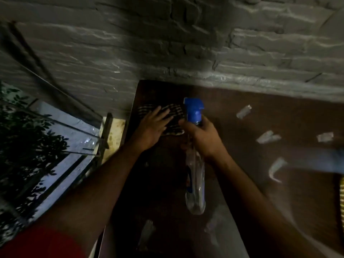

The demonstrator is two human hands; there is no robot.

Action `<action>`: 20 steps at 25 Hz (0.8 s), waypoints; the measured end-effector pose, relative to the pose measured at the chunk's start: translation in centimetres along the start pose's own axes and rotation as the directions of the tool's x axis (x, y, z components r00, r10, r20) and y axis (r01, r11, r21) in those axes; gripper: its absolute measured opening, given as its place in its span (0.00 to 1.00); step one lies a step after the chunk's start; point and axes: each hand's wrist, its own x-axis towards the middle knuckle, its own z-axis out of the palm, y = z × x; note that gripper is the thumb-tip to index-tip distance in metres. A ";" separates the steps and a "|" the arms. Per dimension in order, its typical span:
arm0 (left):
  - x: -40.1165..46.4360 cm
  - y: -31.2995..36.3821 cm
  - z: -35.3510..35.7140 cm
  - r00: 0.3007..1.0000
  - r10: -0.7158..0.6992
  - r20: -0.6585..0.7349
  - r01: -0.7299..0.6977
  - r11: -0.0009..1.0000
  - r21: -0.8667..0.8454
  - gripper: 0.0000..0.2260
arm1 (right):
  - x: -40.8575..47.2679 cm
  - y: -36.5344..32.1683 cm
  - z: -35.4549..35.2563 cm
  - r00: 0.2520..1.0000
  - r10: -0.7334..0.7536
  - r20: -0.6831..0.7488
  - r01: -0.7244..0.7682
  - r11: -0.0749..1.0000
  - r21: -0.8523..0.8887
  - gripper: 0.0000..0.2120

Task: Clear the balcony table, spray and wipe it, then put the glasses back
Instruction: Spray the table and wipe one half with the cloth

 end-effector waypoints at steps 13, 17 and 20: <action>1.3 -4.5 -1.5 0.983 -0.162 -0.085 0.159 0.986 -0.044 0.19 | -3.7 2.0 -0.4 0.995 0.076 0.058 -0.077 0.997 0.011 0.14; 4.5 0.3 -2.2 0.995 -0.097 0.005 0.097 0.995 0.014 0.21 | -3.0 2.8 0.0 0.993 0.114 0.009 -0.114 0.991 0.063 0.15; -0.5 -2.0 -0.6 0.989 0.134 -0.066 -0.140 0.987 -0.082 0.21 | -3.2 3.0 -0.3 0.993 0.119 -0.003 -0.118 0.990 0.078 0.13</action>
